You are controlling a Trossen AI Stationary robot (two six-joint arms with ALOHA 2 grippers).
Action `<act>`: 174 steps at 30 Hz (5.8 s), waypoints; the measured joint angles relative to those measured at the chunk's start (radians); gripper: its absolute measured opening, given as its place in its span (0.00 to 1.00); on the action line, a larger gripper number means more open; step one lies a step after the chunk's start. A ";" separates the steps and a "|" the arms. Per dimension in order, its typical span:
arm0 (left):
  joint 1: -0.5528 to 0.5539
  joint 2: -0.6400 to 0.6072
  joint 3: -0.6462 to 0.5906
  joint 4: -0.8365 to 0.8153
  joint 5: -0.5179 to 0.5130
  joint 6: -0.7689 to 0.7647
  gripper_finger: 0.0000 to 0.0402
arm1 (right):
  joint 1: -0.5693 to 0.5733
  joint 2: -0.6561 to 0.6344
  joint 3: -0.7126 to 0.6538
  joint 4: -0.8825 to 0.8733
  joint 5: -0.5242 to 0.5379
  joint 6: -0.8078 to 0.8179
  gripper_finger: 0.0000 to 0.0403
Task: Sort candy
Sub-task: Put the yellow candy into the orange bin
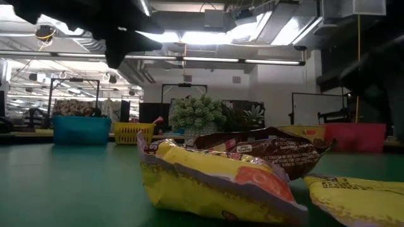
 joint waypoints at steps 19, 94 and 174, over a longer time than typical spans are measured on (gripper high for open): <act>-0.047 0.000 0.000 -0.010 -0.074 0.000 0.33 | -0.009 0.105 0.004 -0.009 0.095 -0.080 0.59; -0.440 0.835 0.566 0.248 -0.062 0.157 0.33 | -1.099 -0.640 0.000 -1.019 0.185 -0.177 0.09; -0.332 0.951 0.564 0.408 -0.176 0.418 0.00 | -0.366 -0.639 -0.103 -0.320 -0.224 0.150 0.52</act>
